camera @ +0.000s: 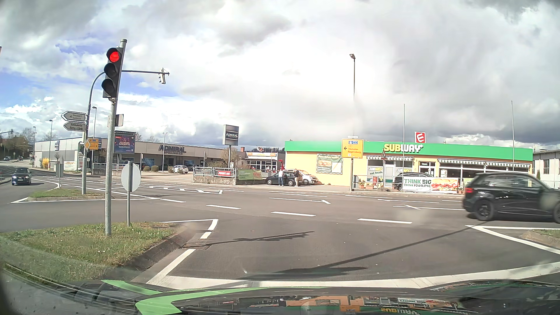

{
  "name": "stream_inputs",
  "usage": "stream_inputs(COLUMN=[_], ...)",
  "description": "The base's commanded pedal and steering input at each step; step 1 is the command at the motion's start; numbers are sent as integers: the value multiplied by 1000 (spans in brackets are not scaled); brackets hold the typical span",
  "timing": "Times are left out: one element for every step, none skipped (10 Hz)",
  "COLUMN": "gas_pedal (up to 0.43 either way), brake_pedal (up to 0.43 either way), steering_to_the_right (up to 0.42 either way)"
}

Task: Follow the waypoints while adhering to traffic rules and regulations

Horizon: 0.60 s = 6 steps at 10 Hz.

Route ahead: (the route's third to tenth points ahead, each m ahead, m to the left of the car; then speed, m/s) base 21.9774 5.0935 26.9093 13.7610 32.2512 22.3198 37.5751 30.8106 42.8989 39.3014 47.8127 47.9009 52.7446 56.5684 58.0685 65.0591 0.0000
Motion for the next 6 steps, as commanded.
stream_inputs(gas_pedal=[0,0,0,0,0,0], brake_pedal=[311,311,311,311,311,311], steering_to_the_right=[12,12,12,12,12,12])
